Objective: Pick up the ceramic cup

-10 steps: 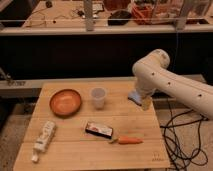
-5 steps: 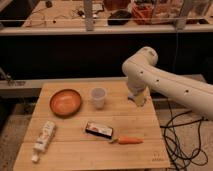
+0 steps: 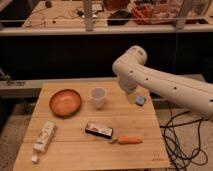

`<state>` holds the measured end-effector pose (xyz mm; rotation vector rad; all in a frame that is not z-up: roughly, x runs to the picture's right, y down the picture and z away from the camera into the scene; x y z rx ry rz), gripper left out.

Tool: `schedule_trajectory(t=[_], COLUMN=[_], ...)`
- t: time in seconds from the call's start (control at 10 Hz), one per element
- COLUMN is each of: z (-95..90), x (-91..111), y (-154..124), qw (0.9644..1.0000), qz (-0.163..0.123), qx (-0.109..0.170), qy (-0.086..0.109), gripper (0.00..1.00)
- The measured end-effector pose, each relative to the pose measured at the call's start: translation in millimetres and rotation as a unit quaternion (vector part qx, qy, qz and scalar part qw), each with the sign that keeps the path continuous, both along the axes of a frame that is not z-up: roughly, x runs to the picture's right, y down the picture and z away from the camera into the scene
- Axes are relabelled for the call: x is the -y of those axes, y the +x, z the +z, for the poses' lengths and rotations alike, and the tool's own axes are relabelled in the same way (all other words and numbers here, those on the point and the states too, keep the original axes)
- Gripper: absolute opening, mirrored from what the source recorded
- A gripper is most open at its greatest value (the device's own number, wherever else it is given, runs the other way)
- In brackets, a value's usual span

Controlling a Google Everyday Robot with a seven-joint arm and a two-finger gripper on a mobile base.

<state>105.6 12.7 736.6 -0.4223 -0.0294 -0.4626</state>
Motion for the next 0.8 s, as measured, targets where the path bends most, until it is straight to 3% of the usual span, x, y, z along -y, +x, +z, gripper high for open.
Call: schedule_trajectory(t=[0.2,0.8], z=[3.7,19.3], x=[4.1,5.1], y=[-21.6,-39.2], qw=[0.9997,0.9978], qz=[-0.022,-0.049], qx=[0.014,0.044], qy=[0.004,0.009], gripper=[0.80,0.80])
